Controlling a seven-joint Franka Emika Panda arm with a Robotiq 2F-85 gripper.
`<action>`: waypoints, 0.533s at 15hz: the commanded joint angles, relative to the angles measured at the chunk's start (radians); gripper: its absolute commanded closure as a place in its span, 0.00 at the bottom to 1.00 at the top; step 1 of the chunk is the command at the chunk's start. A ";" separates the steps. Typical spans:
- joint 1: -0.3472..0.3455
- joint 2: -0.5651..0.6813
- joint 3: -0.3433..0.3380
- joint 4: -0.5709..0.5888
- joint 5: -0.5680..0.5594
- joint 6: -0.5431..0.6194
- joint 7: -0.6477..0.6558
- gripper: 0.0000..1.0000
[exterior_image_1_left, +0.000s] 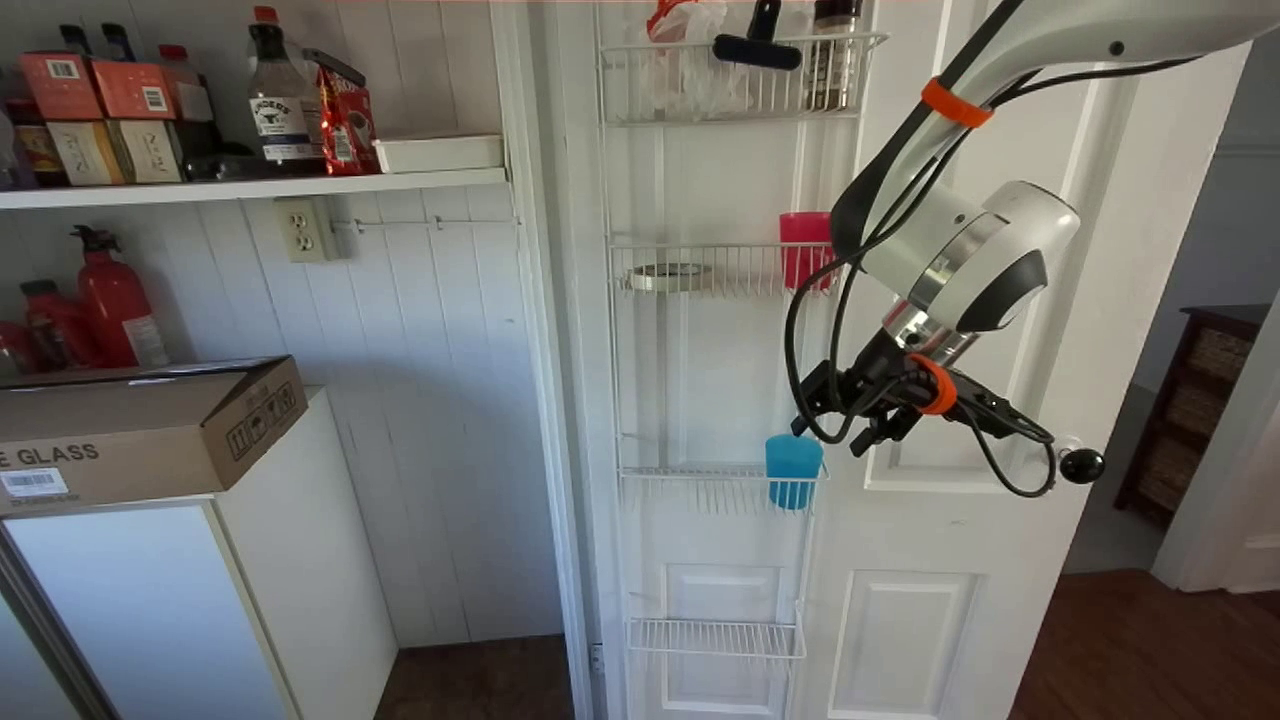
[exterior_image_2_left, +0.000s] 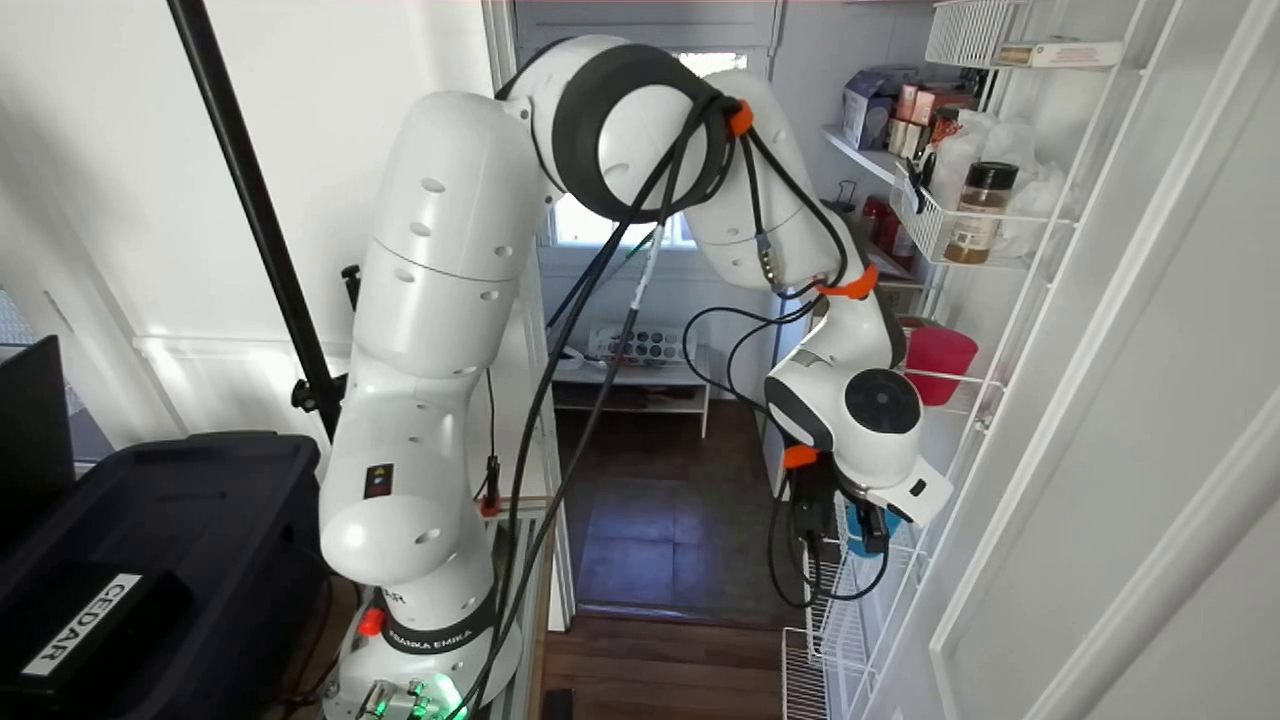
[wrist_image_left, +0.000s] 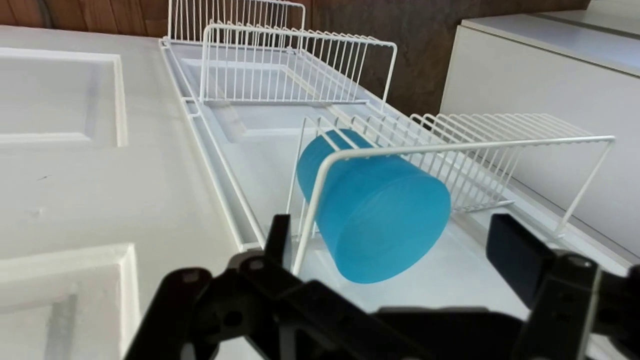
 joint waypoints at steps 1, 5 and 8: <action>0.009 0.055 0.014 0.051 0.037 0.069 -0.038 0.00; 0.006 0.078 0.023 0.069 0.035 0.104 -0.041 0.02; 0.004 0.080 0.026 0.073 0.035 0.118 -0.041 0.23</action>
